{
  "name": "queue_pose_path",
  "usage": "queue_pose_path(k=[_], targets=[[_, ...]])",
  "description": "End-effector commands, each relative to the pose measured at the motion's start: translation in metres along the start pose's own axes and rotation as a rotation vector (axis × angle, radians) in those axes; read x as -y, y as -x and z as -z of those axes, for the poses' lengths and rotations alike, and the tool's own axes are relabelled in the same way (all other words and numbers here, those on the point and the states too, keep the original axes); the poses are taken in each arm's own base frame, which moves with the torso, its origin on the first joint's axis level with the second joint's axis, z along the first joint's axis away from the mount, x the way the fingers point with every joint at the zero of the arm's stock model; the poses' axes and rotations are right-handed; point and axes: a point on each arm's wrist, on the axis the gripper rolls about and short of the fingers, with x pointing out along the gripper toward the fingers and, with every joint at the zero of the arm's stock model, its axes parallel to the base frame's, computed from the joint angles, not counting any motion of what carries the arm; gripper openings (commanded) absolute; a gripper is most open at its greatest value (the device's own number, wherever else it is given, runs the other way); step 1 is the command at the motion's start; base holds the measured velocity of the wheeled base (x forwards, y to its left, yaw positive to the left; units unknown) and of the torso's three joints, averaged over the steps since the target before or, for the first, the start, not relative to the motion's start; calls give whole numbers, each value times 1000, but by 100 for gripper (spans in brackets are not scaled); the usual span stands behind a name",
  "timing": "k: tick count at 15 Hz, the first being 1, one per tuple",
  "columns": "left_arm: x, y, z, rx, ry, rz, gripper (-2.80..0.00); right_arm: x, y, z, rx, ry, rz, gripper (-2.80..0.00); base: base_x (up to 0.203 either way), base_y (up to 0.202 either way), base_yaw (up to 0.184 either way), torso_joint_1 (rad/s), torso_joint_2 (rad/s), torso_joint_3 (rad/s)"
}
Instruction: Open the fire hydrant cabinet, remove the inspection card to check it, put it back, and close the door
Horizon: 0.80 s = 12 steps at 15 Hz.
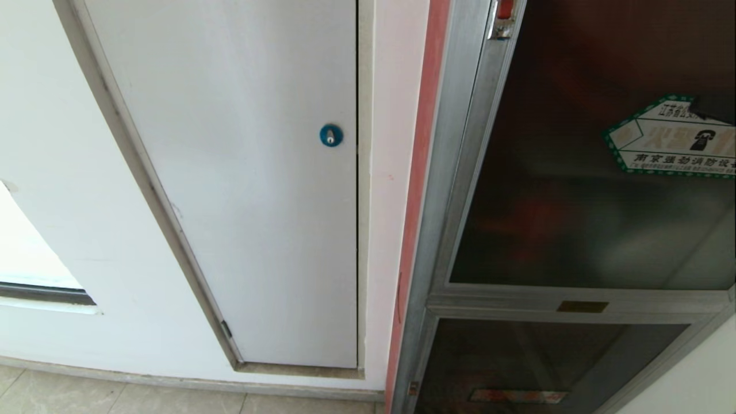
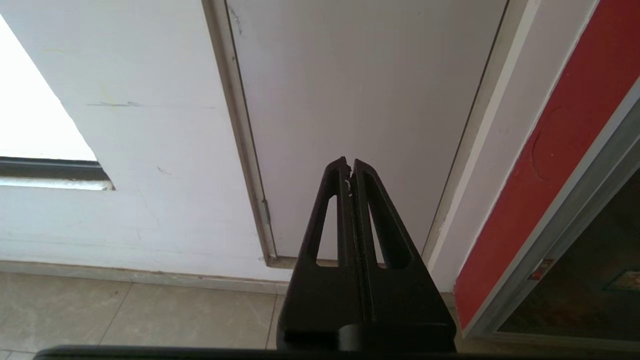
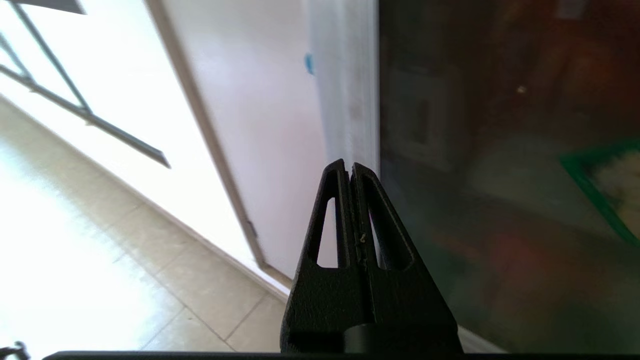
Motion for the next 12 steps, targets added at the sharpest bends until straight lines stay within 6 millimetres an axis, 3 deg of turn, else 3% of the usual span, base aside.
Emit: queue_pose_path(k=[1,7,12], targets=[[0,-1,6,-21,0,-1,-280,1,-26,-2,-29,-16,-63,-280,0,0,0,0,0,0],[0,-1,6,-20,0,-1,-280,-10,-85,-27,-20,-113,-245,-280,0,0,0,0,0,0],[0,-1,6,-21,0,-1,-280,-6,-122,-33,2,-111,-272,-280,0,0,0,0,0,0]])
